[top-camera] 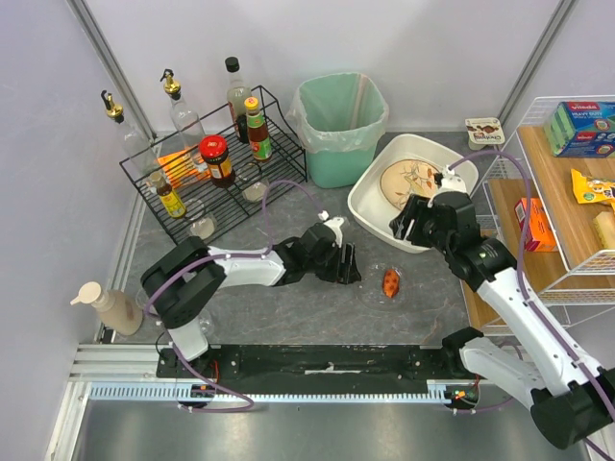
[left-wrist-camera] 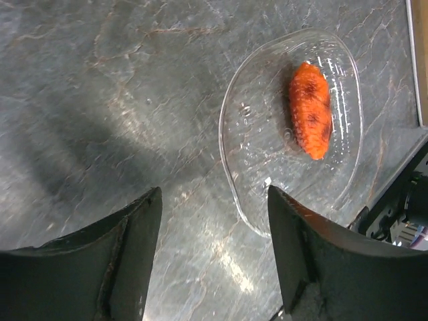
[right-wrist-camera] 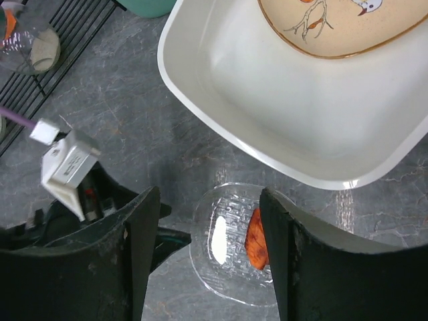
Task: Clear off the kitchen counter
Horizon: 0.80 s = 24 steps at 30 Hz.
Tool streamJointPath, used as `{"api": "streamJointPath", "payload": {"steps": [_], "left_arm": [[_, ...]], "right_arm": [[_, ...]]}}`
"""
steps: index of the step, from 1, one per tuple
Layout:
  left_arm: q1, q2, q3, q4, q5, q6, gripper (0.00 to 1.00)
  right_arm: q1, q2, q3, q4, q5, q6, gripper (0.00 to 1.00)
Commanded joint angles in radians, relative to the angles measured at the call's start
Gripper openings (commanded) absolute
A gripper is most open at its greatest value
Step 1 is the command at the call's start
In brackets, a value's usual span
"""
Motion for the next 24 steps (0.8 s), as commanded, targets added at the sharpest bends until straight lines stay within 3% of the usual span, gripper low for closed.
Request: {"api": "streamJointPath", "payload": {"steps": [1, 11, 17, 19, 24], "left_arm": [[-0.015, 0.082, 0.034, 0.187, 0.044, -0.06, 0.67], [-0.024, 0.187, 0.066, 0.204, 0.055, -0.089, 0.47], [-0.026, 0.21, 0.077, 0.196, 0.053, -0.083, 0.26], [-0.024, 0.214, 0.082, 0.188, 0.048, -0.071, 0.25], [-0.021, 0.196, 0.109, 0.11, 0.012, -0.043, 0.02]], "right_arm": [[0.003, -0.052, -0.019, -0.056, -0.037, 0.002, 0.68], [0.003, -0.055, -0.04, -0.064, -0.048, -0.015, 0.69], [0.003, -0.017, -0.04, -0.059, -0.051, -0.03, 0.7], [0.003, -0.004, -0.034, -0.056, -0.051, -0.033, 0.7], [0.001, 0.014, -0.027, -0.05, -0.054, -0.035, 0.7]]}}
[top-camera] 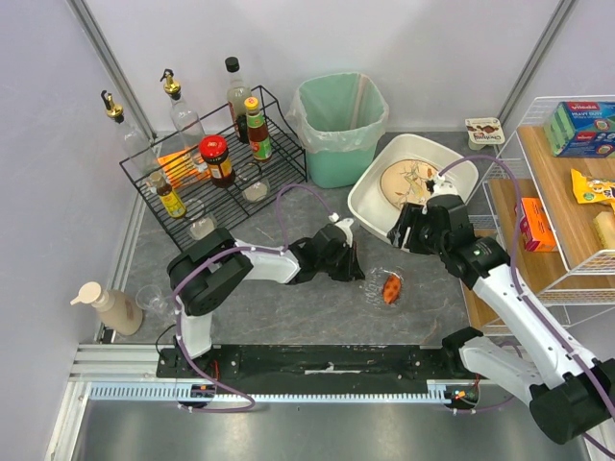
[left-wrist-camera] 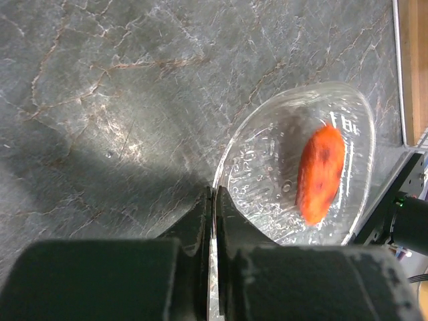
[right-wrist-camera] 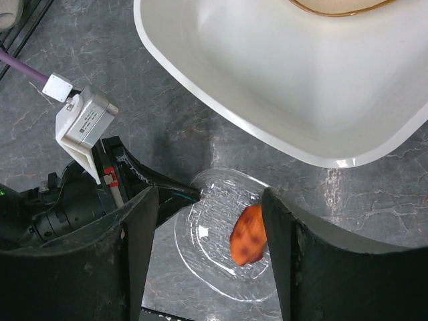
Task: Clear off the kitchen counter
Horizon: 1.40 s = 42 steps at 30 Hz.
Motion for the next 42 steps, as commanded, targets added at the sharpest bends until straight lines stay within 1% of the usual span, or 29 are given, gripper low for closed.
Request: {"api": "streamJointPath", "payload": {"steps": [1, 8, 11, 13, 15, 17, 19, 21, 26, 29, 34, 39, 42], "left_arm": [[-0.003, -0.013, 0.044, -0.081, -0.047, 0.04, 0.02], [0.076, -0.11, 0.093, -0.326, -0.006, 0.099, 0.02], [0.126, -0.19, 0.086, -0.404, 0.003, 0.127, 0.02], [0.168, -0.253, 0.081, -0.44, 0.037, 0.156, 0.02], [0.207, -0.302, 0.086, -0.475, 0.101, 0.181, 0.02], [0.252, -0.342, 0.112, -0.547, 0.154, 0.202, 0.02], [0.284, -0.38, 0.144, -0.619, 0.187, 0.234, 0.02], [0.309, -0.418, 0.162, -0.677, 0.191, 0.248, 0.02], [0.369, -0.501, 0.202, -0.765, 0.264, 0.283, 0.02], [0.381, -0.538, 0.23, -0.806, 0.295, 0.326, 0.02], [0.396, -0.563, 0.268, -0.858, 0.332, 0.347, 0.02], [0.413, -0.57, 0.276, -0.866, 0.359, 0.348, 0.02], [0.427, -0.573, 0.279, -0.868, 0.375, 0.35, 0.02]], "right_arm": [[0.003, 0.009, 0.005, 0.013, -0.019, -0.018, 0.7], [0.001, -0.023, -0.048, 0.05, -0.062, -0.034, 0.79], [0.003, -0.022, -0.076, 0.074, -0.139, -0.028, 0.8], [0.003, 0.0, -0.09, 0.102, -0.202, -0.024, 0.8], [0.001, 0.026, -0.103, 0.148, -0.297, -0.025, 0.82], [0.004, 0.064, -0.102, 0.192, -0.367, -0.03, 0.84], [0.004, 0.098, -0.082, 0.224, -0.383, -0.024, 0.85], [0.004, 0.135, -0.047, 0.257, -0.42, -0.01, 0.85], [0.012, 0.198, -0.013, 0.396, -0.444, 0.077, 0.85], [0.015, 0.257, 0.027, 0.429, -0.475, 0.068, 0.81], [0.035, 0.317, 0.055, 0.488, -0.594, 0.107, 0.7], [0.052, 0.311, 0.01, 0.542, -0.595, 0.197, 0.52], [0.058, 0.296, -0.008, 0.563, -0.587, 0.242, 0.44]]}}
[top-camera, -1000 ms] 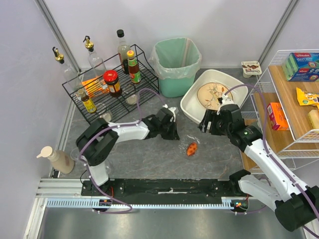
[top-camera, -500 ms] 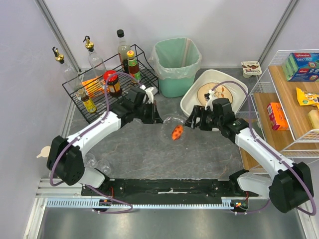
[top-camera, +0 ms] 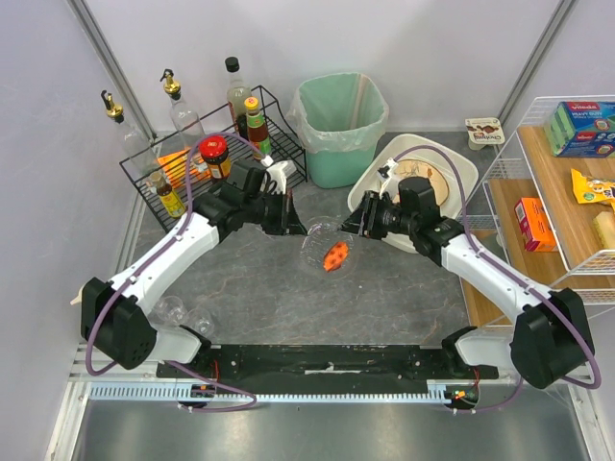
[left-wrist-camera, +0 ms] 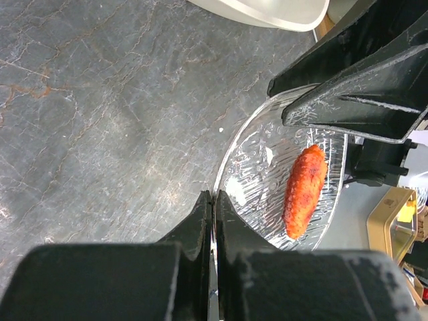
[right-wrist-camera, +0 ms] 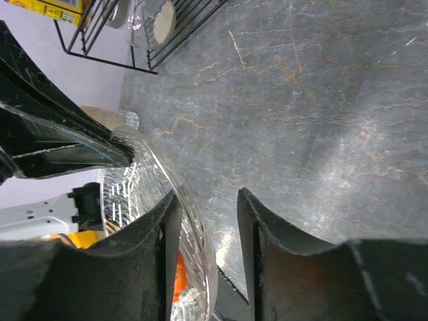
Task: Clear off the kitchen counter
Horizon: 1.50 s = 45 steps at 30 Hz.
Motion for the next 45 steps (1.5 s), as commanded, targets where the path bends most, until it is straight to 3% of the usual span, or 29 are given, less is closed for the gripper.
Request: {"api": "streamJointPath", "payload": {"steps": [1, 9, 12, 14, 18, 20, 23, 26, 29, 37, 45], "left_arm": [[0.016, -0.031, 0.049, -0.013, 0.082, 0.037, 0.02], [0.03, -0.042, 0.087, -0.039, 0.006, 0.077, 0.02], [0.028, -0.049, 0.118, -0.048, -0.017, 0.08, 0.05], [0.028, -0.057, 0.132, -0.048, -0.036, 0.08, 0.13], [0.03, -0.062, 0.19, -0.079, -0.085, 0.093, 0.43], [0.027, -0.071, 0.222, -0.105, -0.141, 0.104, 0.61], [0.028, -0.089, 0.276, -0.145, -0.305, 0.118, 0.74], [0.03, -0.121, 0.333, -0.189, -0.506, 0.138, 0.77], [0.028, -0.173, 0.362, -0.2, -0.609, 0.164, 0.79], [0.028, -0.298, 0.373, -0.203, -0.626, 0.209, 0.8], [0.03, -0.332, 0.363, -0.228, -0.626, 0.222, 0.8]], "right_arm": [[0.009, -0.025, -0.02, 0.087, -0.02, 0.093, 0.42], [0.016, -0.037, 0.009, 0.075, 0.02, 0.139, 0.07], [0.016, -0.034, 0.043, 0.065, 0.023, 0.137, 0.0], [0.016, -0.028, 0.065, 0.057, 0.022, 0.127, 0.0], [0.016, -0.026, 0.114, 0.045, 0.032, 0.114, 0.0], [0.016, -0.031, 0.137, 0.028, 0.046, 0.122, 0.0], [0.018, -0.046, 0.183, -0.021, 0.092, 0.13, 0.0], [0.018, -0.051, 0.238, -0.075, 0.15, 0.147, 0.0], [0.016, -0.032, 0.319, -0.145, 0.235, 0.154, 0.0], [-0.031, 0.101, 0.583, -0.228, 0.4, 0.202, 0.0], [-0.128, 0.348, 0.891, -0.251, 0.543, 0.205, 0.0]]}}
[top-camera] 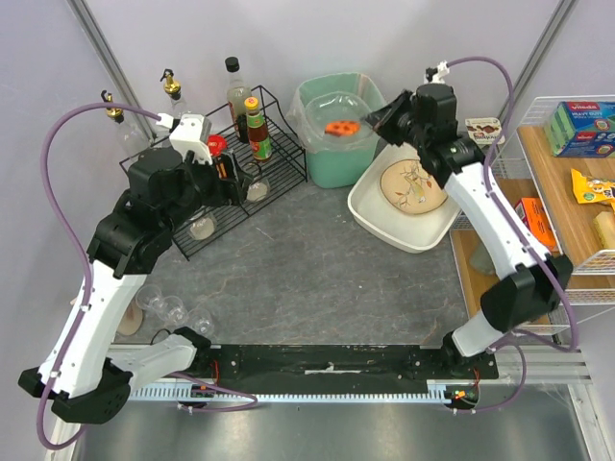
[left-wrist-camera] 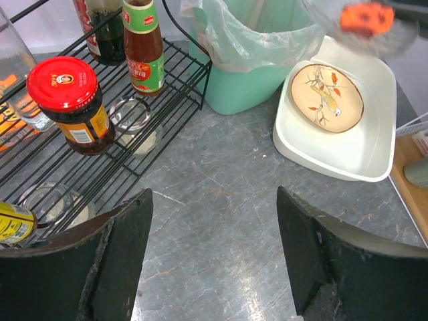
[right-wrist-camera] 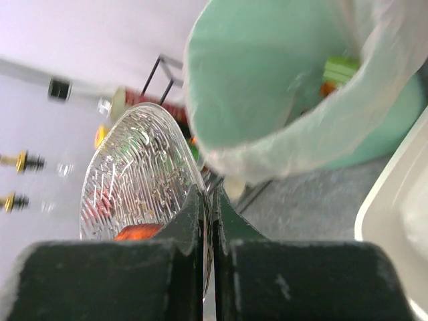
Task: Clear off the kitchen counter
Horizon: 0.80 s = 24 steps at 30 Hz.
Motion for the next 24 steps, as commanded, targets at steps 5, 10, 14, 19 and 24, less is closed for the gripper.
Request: {"api": "streamJointPath", "payload": {"steps": [5, 10, 14, 19, 24], "left_arm": [[0.0, 0.0, 0.01, -0.014, 0.003, 0.039, 0.8], [0.0, 0.013, 0.024, -0.024, -0.004, 0.072, 0.81], [-0.002, 0.027, 0.073, -0.056, -0.082, 0.126, 0.82], [0.0, 0.023, 0.088, -0.057, -0.101, 0.152, 0.84], [0.0, 0.036, 0.097, -0.057, -0.112, 0.136, 0.87]], "right_arm": [[-0.042, 0.248, 0.355, 0.006, 0.279, -0.067, 0.0], [-0.041, 0.413, 0.576, 0.015, 0.438, -0.236, 0.0], [-0.039, 0.49, 0.641, 0.088, 0.562, -0.462, 0.0], [0.002, 0.486, 0.531, 0.328, 0.646, -0.858, 0.0], [0.051, 0.507, 0.526, 0.42, 0.734, -1.115, 0.0]]}}
